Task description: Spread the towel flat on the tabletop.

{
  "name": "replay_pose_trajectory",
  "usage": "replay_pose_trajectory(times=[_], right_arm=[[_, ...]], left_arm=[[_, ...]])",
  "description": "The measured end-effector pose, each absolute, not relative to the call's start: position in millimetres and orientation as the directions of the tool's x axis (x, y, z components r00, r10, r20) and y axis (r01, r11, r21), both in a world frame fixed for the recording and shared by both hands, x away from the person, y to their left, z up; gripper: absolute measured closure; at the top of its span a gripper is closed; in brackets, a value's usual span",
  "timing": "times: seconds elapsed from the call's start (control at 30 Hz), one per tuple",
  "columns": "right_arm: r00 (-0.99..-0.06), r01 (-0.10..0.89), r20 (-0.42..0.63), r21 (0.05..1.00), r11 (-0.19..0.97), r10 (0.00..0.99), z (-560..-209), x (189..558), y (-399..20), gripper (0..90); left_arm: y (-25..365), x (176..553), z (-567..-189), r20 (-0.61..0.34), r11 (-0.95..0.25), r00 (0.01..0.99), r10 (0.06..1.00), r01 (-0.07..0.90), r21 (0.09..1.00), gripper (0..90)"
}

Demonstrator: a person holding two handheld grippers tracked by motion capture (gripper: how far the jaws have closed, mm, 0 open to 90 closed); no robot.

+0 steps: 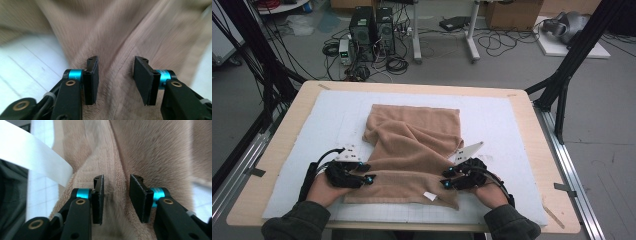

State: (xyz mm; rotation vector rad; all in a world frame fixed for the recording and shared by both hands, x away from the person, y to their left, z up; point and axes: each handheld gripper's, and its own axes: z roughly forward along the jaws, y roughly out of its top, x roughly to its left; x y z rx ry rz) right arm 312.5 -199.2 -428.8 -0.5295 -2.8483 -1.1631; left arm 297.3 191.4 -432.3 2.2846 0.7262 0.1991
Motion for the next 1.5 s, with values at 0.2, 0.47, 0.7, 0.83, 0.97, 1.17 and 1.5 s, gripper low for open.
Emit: replay_pose_trajectory(times=[0.2, 0.47, 0.7, 0.83, 0.97, 1.17, 1.5], right_arm=[[-0.942, 0.32, 0.148, 0.675, 0.665, 0.302, -438.5, 312.7, -197.2, 80.8], [-0.957, 0.274, 0.14, 0.729, 0.627, 0.255, -417.6, 290.2, -203.7, 81.5], [-0.98, 0.176, 0.082, 0.776, 0.606, 0.179, -375.7, 247.0, -206.0, 81.7], [-0.98, 0.184, 0.118, 0.834, 0.521, 0.159, -358.7, 235.7, -212.2, 68.9], [-0.964, 0.201, 0.069, 0.817, 0.541, 0.255, -367.6, 255.2, -213.1, 64.7], [-0.954, 0.217, 0.011, 0.712, 0.667, 0.299, -416.3, 284.1, -191.1, 64.0], [-0.961, 0.223, 0.035, 0.684, 0.694, 0.274, -437.9, 292.0, -184.6, 86.6]], left_arm=[[186.9, 289.9, -430.3, -0.026, -0.602, 0.834, 0.552, 0.42, 0.679, 84.1], [199.9, 252.9, -404.5, -0.029, -0.539, 0.84, 0.542, 0.374, 0.755, 85.1], [209.3, 206.8, -373.5, -0.06, -0.523, 0.879, 0.473, 0.335, 0.784, 84.9], [219.2, 200.9, -366.9, -0.092, -0.468, 0.879, 0.468, 0.335, 0.818, 62.6], [218.8, 220.0, -385.6, -0.052, -0.483, 0.853, 0.519, 0.344, 0.805, 58.3], [210.9, 248.2, -429.6, -0.007, -0.514, 0.814, 0.581, 0.373, 0.773, 56.8], [208.8, 251.2, -443.8, -0.055, -0.505, 0.81, 0.583, 0.414, 0.757, 84.7]])
